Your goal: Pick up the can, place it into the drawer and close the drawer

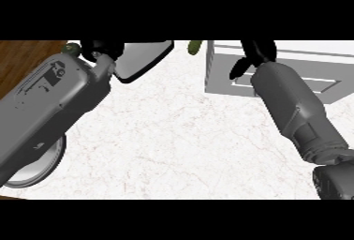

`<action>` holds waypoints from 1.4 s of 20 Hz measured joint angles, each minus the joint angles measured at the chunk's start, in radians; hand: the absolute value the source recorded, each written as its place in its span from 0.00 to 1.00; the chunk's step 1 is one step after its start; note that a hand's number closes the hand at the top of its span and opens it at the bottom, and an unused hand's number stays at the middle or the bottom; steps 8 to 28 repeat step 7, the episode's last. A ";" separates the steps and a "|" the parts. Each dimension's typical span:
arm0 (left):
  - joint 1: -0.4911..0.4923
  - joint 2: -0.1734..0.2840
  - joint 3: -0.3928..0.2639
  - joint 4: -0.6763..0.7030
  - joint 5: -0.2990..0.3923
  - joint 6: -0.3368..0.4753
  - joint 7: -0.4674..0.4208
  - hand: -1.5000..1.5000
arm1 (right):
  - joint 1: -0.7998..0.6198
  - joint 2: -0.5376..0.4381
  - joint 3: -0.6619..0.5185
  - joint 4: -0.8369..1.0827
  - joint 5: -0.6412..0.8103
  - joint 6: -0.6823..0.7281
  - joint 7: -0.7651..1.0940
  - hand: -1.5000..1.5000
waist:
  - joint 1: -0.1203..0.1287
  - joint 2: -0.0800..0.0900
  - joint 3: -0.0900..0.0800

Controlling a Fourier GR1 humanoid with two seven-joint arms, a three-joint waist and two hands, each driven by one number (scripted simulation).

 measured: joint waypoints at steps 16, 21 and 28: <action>0.026 0.019 0.001 -0.036 -0.008 -0.001 0.008 0.00 | -0.020 -0.004 -0.183 -0.013 -0.196 0.108 -0.114 0.00 | -0.006 -0.010 -0.003; 0.026 0.019 0.001 -0.036 -0.008 -0.001 0.008 0.00 | -0.020 -0.004 -0.183 -0.013 -0.196 0.108 -0.114 0.00 | -0.006 -0.010 -0.003; 0.026 0.019 0.001 -0.036 -0.008 -0.001 0.008 0.00 | -0.020 -0.004 -0.183 -0.013 -0.196 0.108 -0.114 0.00 | -0.006 -0.010 -0.003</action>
